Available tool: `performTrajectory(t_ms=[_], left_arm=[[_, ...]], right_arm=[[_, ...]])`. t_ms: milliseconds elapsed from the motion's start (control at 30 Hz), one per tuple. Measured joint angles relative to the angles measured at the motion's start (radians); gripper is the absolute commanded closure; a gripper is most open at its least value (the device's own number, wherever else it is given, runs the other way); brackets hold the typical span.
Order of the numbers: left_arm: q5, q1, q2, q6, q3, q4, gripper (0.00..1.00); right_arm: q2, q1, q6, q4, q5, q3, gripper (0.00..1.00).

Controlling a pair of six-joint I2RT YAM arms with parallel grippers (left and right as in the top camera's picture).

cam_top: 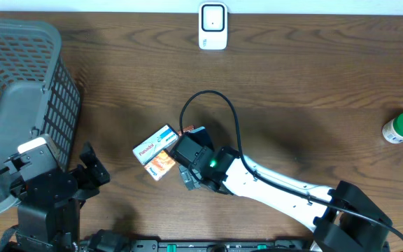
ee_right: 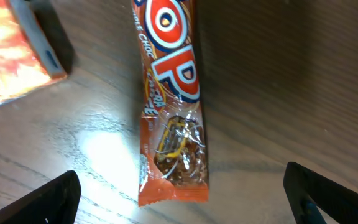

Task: Scan the item barcode
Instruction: 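Reach the right gripper to the orange TOP bar and grasp it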

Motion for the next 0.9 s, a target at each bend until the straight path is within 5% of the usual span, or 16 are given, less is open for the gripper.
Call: performTrajectory(t_ms=[333,633,900], left_arm=[[0.0,0.0,0.0,0.0,0.0,0.0,0.02],[0.0,0.0,0.0,0.0,0.0,0.0,0.02],[0.0,0.0,0.0,0.0,0.0,0.0,0.02]], right_arm=[[0.166,0.029,-0.044,0.017,0.01,0.01,0.04],[0.198,0.058,-0.069,0.007,0.032,0.043,0.33],[0.202,0.061,-0.071,-0.056,0.093,0.049,0.33]])
